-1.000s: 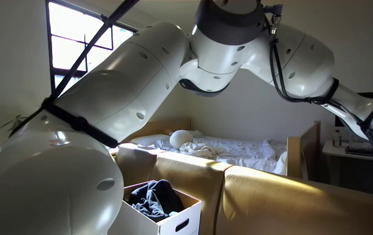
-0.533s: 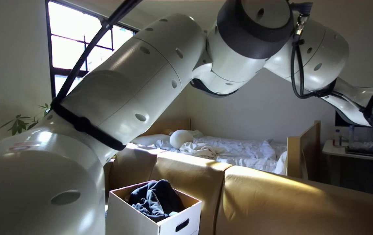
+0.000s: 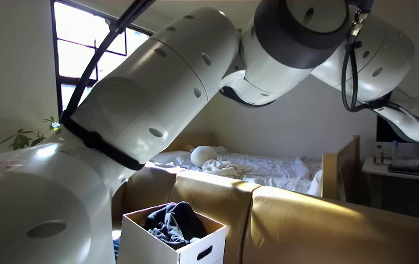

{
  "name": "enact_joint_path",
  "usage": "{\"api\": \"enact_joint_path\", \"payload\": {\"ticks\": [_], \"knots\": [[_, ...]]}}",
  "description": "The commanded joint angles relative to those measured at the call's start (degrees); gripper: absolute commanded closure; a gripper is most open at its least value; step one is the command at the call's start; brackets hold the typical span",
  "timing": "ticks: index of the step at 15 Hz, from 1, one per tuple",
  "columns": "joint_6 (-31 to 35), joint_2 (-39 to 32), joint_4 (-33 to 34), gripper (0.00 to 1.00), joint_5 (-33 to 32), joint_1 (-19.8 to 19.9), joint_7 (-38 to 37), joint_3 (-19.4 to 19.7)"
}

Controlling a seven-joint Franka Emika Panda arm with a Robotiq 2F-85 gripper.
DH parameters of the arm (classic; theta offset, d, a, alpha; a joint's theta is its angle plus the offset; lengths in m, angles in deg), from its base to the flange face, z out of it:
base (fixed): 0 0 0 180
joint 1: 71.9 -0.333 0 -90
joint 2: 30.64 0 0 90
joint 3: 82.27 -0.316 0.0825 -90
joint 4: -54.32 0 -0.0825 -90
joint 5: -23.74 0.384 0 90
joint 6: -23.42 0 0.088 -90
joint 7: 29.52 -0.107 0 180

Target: Pick up the bottle and put it in the box

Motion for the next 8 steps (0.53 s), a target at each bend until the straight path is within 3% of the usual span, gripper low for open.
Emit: {"api": "enact_joint_path", "payload": {"ticks": [1,7,8], "knots": [[5.5,2.3,-7.0,0.00,-0.2,-1.1,2.8,-0.1],[13.3,4.9,-16.2,0.00,0.8,-3.1,4.6,-0.7],[15.2,6.0,-17.0,0.00,-3.5,0.3,2.5,-5.4]]}}
